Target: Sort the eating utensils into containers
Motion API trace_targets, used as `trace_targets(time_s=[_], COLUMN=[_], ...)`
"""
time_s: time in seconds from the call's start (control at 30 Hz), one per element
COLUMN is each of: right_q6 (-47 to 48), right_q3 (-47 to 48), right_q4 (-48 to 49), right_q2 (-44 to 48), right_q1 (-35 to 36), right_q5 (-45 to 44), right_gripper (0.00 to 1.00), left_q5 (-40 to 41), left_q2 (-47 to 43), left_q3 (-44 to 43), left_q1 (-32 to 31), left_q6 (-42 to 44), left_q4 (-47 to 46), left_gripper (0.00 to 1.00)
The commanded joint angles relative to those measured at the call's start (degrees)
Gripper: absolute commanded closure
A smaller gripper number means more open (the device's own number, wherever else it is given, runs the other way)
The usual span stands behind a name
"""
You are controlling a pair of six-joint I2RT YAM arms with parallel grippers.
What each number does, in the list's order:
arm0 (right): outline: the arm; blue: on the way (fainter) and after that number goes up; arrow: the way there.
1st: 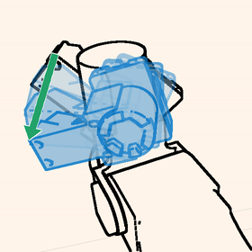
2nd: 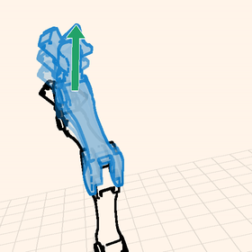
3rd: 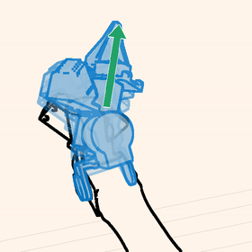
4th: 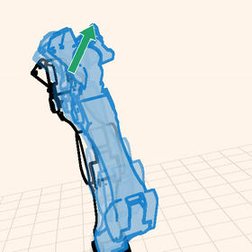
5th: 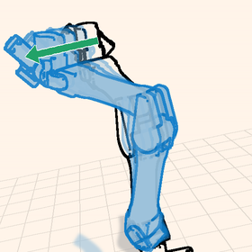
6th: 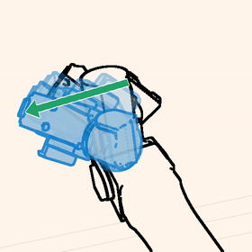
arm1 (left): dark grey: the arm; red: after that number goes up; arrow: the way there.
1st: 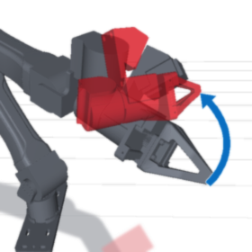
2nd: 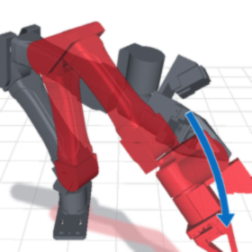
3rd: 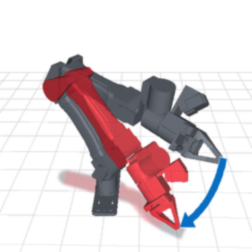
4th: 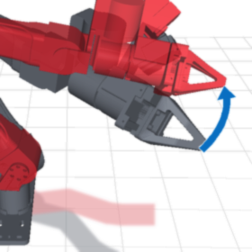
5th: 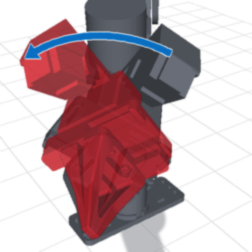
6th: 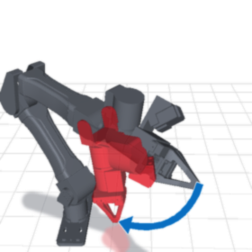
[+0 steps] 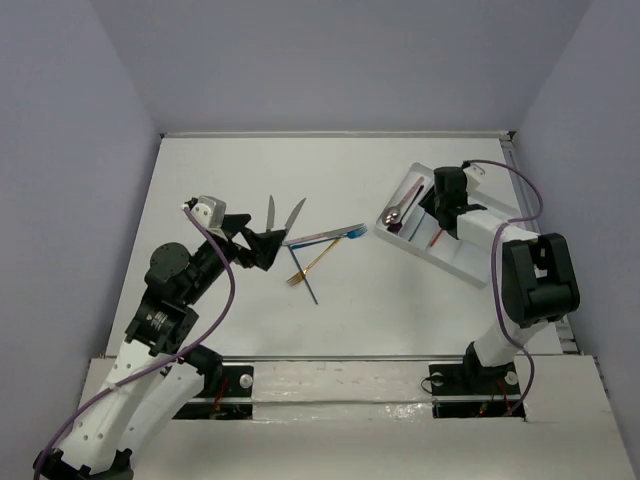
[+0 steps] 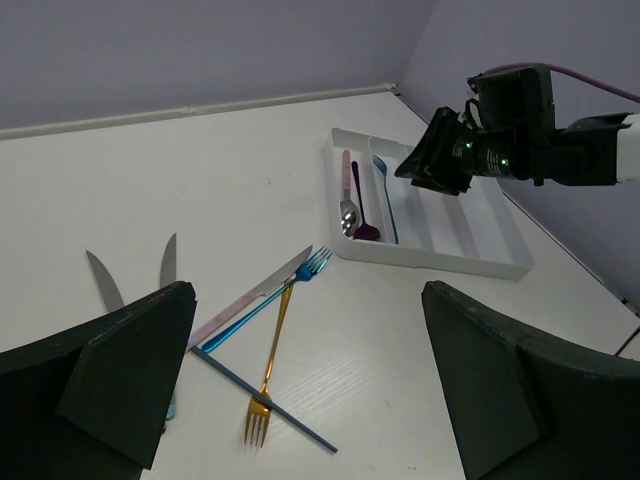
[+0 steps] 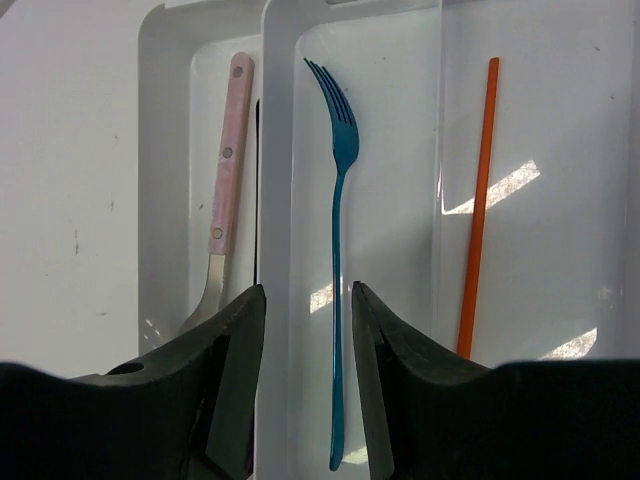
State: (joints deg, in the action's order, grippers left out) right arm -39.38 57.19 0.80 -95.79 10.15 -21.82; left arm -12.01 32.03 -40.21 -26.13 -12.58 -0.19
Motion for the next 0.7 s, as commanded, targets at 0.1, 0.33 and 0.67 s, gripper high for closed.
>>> trace_targets(time_s=[0.1,0.33,0.67], right_q6=[6.1,16.9,20.6], right_q3=[0.5,3.4,8.8], right_q4=[5.7,-2.5,-11.1], right_q2=[5.9,6.4,0.4], right_q1=[1.3,15.5,35.8], right_q5=[10.0,16.2,16.5], right_gripper=[0.52,0.53,0.67], left_q5=[-0.8,-0.6,-0.6], left_q2=[0.0,0.6,1.0], left_q3=[-1.7,-1.8,-1.8], left_q1=[0.3,0.3,0.8], left_q6=[-0.3,-0.2,-0.1], left_q4=[-2.7,-2.8,-2.8], left_gripper=[0.01,0.01,0.01])
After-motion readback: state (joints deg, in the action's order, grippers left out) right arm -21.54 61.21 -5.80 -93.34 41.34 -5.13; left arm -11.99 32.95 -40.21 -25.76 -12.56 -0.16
